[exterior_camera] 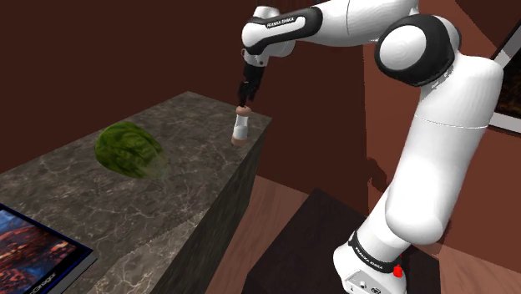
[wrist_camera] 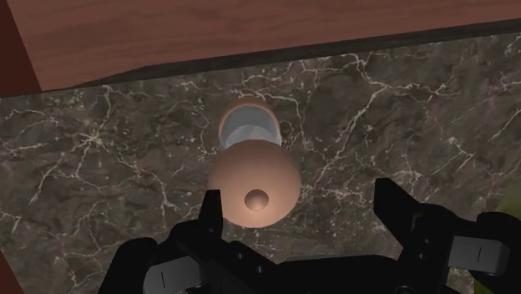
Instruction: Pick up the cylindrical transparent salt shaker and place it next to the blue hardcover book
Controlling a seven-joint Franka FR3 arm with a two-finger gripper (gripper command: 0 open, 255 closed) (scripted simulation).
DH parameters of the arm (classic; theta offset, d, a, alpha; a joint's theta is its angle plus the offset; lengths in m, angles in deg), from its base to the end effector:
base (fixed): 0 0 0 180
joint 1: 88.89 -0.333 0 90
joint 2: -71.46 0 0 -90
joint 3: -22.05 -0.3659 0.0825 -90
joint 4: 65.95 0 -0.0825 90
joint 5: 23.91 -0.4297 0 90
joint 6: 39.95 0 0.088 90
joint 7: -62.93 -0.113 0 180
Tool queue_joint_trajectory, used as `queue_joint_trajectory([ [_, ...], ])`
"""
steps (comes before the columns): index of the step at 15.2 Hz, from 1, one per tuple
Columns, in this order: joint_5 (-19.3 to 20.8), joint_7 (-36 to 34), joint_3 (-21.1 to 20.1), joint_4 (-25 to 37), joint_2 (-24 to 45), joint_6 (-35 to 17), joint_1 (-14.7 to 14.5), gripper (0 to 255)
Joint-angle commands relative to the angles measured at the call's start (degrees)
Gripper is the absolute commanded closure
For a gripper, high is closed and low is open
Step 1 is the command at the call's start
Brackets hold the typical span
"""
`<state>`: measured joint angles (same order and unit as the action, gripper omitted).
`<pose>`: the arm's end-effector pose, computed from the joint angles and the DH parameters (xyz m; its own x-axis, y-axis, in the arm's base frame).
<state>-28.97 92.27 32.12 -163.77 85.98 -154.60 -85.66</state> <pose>0.6775 -0.1439 0.4726 0.9671 0.2480 0.0571 0.2490 -0.9684 -0.0115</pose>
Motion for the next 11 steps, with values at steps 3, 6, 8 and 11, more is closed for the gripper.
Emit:
queue_joint_trajectory([
  [3,-1.50,1.92,-0.10,8.56,7.23,1.03,1.35,0],
  [6,-1.67,2.05,-0.21,7.26,7.92,-0.96,1.33,0],
  [8,-1.81,2.13,-0.27,6.46,8.43,-2.26,1.32,0],
  [11,-1.99,2.25,-0.36,5.52,9.14,-3.90,1.31,0],
])
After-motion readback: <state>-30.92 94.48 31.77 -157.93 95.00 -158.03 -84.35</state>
